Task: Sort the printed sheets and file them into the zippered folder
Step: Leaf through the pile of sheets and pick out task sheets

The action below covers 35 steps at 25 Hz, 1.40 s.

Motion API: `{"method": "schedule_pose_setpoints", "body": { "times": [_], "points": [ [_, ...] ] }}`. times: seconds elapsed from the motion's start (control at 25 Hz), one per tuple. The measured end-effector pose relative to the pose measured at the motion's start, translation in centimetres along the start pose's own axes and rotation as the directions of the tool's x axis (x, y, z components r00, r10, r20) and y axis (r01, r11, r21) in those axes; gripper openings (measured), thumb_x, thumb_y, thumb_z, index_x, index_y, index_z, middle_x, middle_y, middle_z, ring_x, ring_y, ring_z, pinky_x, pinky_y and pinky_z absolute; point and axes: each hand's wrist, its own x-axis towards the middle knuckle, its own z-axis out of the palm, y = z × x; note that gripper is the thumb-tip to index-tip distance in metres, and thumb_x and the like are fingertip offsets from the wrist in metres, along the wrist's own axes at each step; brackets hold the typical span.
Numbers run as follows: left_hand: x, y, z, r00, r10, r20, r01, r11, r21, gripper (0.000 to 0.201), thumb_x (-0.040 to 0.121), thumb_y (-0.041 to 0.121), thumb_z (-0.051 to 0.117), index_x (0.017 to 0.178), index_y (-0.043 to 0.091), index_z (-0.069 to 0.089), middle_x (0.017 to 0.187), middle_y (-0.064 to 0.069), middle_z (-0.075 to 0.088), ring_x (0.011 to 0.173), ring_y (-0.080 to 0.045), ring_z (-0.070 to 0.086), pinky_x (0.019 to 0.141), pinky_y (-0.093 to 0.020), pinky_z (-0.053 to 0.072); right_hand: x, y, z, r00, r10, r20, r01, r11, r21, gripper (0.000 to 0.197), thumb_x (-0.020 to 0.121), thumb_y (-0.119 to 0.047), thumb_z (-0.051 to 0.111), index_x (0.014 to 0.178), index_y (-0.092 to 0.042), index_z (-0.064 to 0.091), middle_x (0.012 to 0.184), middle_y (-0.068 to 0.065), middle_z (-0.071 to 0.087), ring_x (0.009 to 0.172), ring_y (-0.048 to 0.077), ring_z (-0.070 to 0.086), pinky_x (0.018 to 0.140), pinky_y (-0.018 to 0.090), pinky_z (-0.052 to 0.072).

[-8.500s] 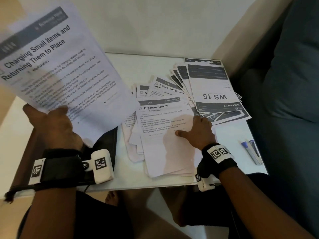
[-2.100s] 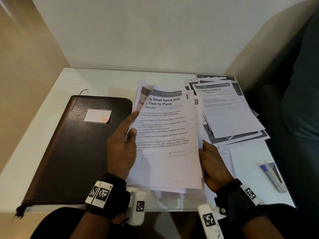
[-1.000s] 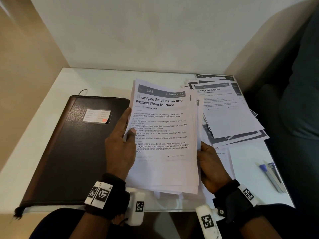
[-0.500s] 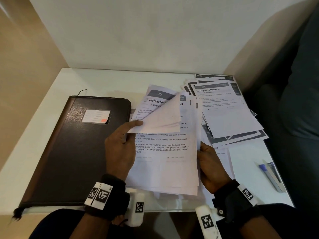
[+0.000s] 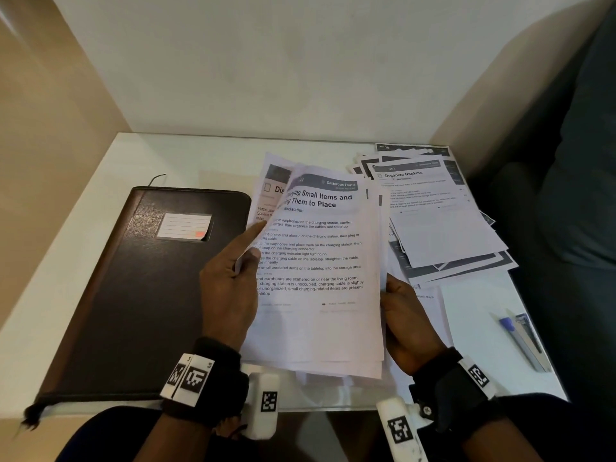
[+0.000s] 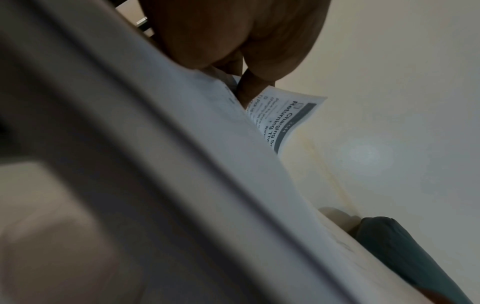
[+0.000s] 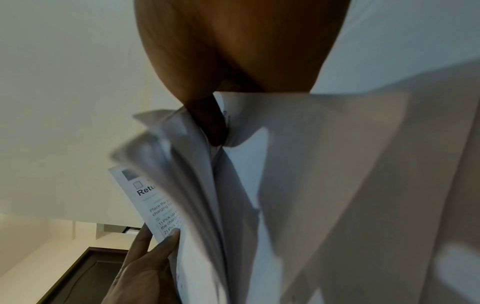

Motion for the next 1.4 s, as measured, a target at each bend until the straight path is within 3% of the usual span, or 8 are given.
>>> {"method": "schedule_pose_setpoints", "body": {
  "times": [0.24, 0.76, 1.04, 1.24, 1.4],
  "points": [
    [0.0, 0.1, -0.2, 0.994, 0.107, 0.036, -0.109, 0.992, 0.062, 0.048, 0.105, 0.006, 0.054, 0.147, 0.028, 0.058, 0.139, 0.014, 0.065, 0.123, -0.008, 0.065, 0.092, -0.032, 0.062, -0.1, -0.1, 0.0, 1.0, 0.0, 0.012, 0.0, 1.0, 0.004, 0.035, 0.102, 0.002, 0.048, 0.123, -0.013, 0.071, 0.117, 0.013, 0.075, 0.108, 0.036, 0.072, 0.094, 0.055, 0.057],
    [-0.1, 0.0, -0.2, 0.982, 0.181, 0.046, -0.185, 0.974, 0.13, 0.047, 0.105, 0.006, 0.054, 0.147, 0.026, 0.058, 0.139, 0.026, 0.06, 0.124, -0.006, 0.065, 0.093, -0.039, 0.062, 0.0, -0.1, 0.2, 1.0, -0.005, 0.012, 0.005, 1.0, 0.012, 0.036, 0.101, 0.003, 0.047, 0.123, -0.012, 0.07, 0.117, 0.013, 0.075, 0.107, 0.035, 0.072, 0.094, 0.053, 0.058],
    [0.5, 0.2, -0.7, 0.998, 0.053, -0.038, -0.056, 0.996, -0.077, 0.039, 0.102, 0.002, 0.058, 0.132, 0.024, 0.069, 0.127, 0.005, 0.073, 0.114, -0.019, 0.071, 0.088, -0.033, 0.063, -0.1, -0.3, 0.4, 0.998, -0.051, 0.021, 0.05, 0.998, 0.04, 0.035, 0.1, 0.005, 0.049, 0.123, -0.01, 0.071, 0.118, 0.014, 0.074, 0.108, 0.036, 0.071, 0.093, 0.052, 0.058],
    [1.4, 0.1, -2.4, 0.99, -0.046, -0.135, 0.012, 0.971, -0.238, 0.035, 0.099, -0.004, 0.058, 0.109, 0.025, 0.075, 0.122, -0.004, 0.074, 0.112, -0.021, 0.072, 0.083, -0.026, 0.062, 0.6, -1.5, -1.8, 0.983, -0.108, -0.147, 0.126, 0.984, 0.125, 0.033, 0.094, 0.003, 0.061, 0.124, -0.007, 0.07, 0.121, 0.013, 0.073, 0.116, 0.037, 0.067, 0.104, 0.049, 0.051],
    [1.9, -0.2, -3.6, 0.983, -0.066, -0.173, 0.025, 0.974, -0.225, 0.03, 0.098, -0.006, 0.058, 0.118, 0.012, 0.071, 0.122, -0.009, 0.073, 0.103, -0.016, 0.074, 0.078, -0.021, 0.062, 1.3, -2.8, -5.2, 0.946, -0.153, -0.287, 0.184, 0.979, 0.086, 0.034, 0.092, 0.002, 0.063, 0.122, -0.01, 0.072, 0.119, 0.009, 0.075, 0.116, 0.033, 0.068, 0.108, 0.049, 0.049]
  ]
}}
